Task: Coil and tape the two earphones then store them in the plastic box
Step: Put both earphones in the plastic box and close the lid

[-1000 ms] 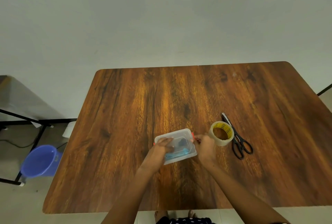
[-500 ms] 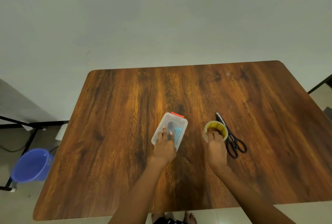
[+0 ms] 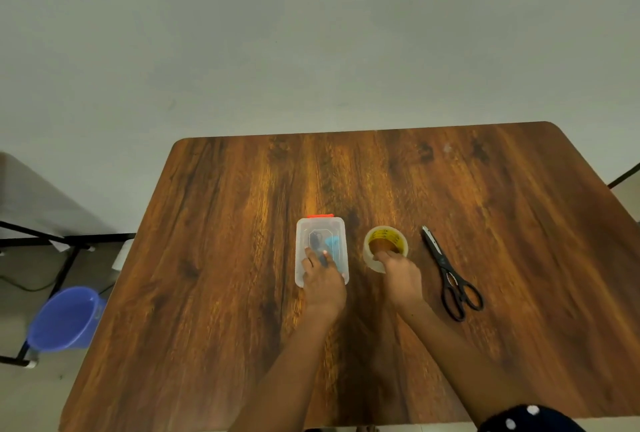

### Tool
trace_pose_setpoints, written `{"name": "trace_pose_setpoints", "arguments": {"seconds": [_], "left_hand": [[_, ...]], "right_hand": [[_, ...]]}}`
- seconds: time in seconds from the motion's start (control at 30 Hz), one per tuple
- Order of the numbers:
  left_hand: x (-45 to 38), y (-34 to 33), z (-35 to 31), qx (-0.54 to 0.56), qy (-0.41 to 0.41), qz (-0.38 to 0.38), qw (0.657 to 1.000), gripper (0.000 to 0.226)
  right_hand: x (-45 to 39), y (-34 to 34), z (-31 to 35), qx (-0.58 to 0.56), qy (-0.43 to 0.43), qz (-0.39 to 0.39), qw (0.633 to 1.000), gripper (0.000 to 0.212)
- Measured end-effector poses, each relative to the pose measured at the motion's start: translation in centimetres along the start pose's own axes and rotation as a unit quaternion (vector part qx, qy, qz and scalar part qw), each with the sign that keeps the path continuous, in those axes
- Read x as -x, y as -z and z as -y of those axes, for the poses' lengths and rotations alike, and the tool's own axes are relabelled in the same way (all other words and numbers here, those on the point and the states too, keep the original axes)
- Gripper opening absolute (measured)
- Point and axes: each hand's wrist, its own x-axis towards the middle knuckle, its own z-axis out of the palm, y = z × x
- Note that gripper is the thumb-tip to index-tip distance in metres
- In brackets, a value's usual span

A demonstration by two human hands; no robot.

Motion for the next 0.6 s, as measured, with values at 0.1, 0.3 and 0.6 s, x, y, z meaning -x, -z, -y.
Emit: {"name": "trace_pose_setpoints", "arguments": {"seconds": [0.1, 0.3, 0.6], "left_hand": [[-0.3, 0.0, -0.3, 0.001, 0.01, -0.015, 1.0, 0.062], [-0.7, 0.1, 0.3, -0.014, -0.003, -0.015, 1.0, 0.059], [-0.9, 0.0, 0.7, -0.028, -0.023, -0.018, 0.999, 0.061]], "right_hand": [[-0.6, -0.2, 0.4, -0.015, 0.007, -0.006, 1.0, 0.034], [-0.6, -0.6, -0.2, -0.03, 0.021, -0.016, 0.999, 0.034], [-0.1, -1.2, -1.9, -0.123, 0.03, -0.051, 0.991, 0.042]]}}
